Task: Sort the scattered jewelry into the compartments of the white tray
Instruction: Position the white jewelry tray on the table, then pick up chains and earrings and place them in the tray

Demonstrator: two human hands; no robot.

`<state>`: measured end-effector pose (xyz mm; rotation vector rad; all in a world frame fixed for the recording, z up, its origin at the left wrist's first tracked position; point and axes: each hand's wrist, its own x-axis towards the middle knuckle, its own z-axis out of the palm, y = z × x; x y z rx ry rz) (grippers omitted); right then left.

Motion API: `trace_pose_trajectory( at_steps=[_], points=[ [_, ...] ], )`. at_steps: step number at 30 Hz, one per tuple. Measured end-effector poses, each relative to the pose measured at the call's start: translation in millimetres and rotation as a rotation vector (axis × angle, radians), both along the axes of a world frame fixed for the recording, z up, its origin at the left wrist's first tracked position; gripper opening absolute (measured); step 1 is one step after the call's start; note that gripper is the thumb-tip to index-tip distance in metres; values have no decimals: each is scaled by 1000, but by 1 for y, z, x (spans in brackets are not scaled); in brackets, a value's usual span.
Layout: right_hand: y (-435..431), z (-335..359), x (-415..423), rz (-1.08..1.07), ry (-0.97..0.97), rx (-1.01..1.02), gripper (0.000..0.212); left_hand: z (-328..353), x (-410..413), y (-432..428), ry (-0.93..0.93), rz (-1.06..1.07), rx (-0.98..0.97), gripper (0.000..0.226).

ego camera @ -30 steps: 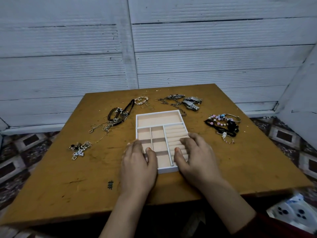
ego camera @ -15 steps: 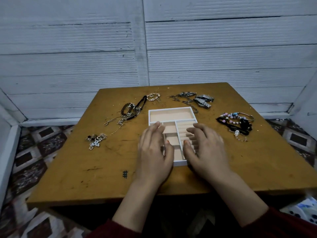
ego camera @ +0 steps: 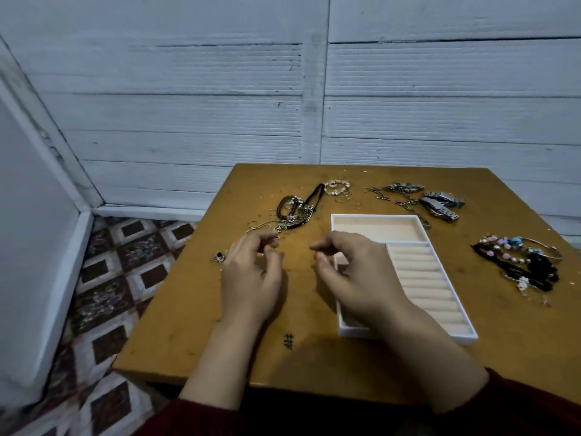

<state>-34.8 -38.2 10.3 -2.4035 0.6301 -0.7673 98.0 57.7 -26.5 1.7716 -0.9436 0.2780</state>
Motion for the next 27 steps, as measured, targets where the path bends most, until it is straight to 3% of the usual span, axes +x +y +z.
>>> trace_pose_trajectory(
  at_steps=[8,14,27],
  points=[
    [8,6,64,114,320,-184,19,-5,64,10,166,158,-7,22],
    [20,4,103,178,428,-248,20,-7,80,11,389,325,-228,17],
    [35,-16,129,85,506,-239,29,-14,89,10,303,444,-286,17]
  ],
)
